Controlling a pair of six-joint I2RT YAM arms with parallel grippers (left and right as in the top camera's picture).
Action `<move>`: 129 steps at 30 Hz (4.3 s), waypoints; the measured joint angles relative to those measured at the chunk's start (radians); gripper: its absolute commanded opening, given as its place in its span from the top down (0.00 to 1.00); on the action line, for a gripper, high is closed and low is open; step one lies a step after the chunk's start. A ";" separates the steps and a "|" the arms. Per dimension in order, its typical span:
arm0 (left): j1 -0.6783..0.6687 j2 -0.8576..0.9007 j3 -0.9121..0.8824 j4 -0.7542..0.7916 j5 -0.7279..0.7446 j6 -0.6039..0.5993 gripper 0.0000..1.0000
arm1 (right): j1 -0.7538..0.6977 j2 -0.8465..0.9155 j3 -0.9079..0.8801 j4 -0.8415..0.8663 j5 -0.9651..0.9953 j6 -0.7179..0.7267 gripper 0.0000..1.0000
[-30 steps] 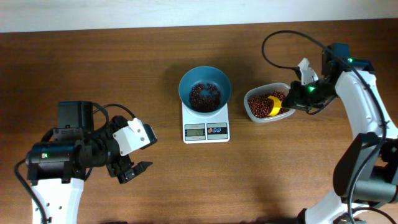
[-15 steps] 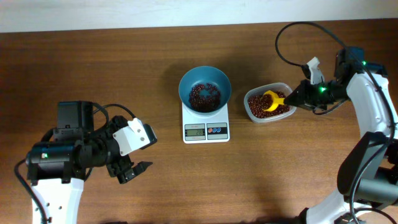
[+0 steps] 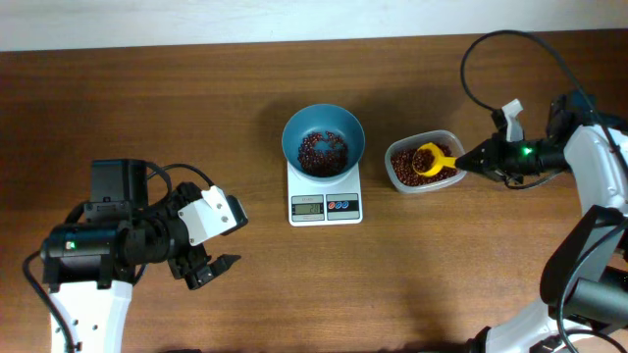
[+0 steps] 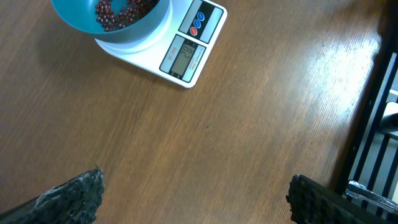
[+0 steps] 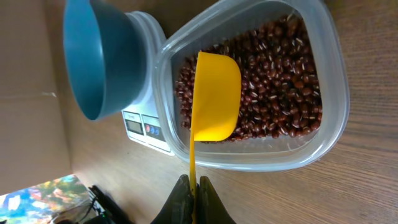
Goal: Scoop item into bowl and weigh 50g on scale
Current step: 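Lift the filled scoop out of the tub, then carry the scoop left over the teal bowl, then tip the scoop to pour the second load into the bowl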
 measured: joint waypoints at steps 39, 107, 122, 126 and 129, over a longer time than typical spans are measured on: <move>0.000 0.000 0.000 0.000 0.000 0.000 0.01 | -0.132 0.000 0.000 -0.201 -0.357 -0.212 0.96; 0.000 0.000 0.000 0.000 0.000 0.000 0.02 | 0.546 0.000 0.187 0.296 0.146 -0.044 0.96; 0.000 0.000 0.000 0.000 0.000 0.000 0.02 | 0.559 0.000 0.187 0.279 0.213 -0.006 0.96; 0.000 0.000 0.000 0.000 0.000 0.000 0.01 | 0.586 0.000 0.187 0.278 0.239 -0.003 0.96; 0.000 0.000 0.000 0.000 0.000 0.000 0.02 | 0.610 0.000 0.187 0.278 0.283 -0.003 0.96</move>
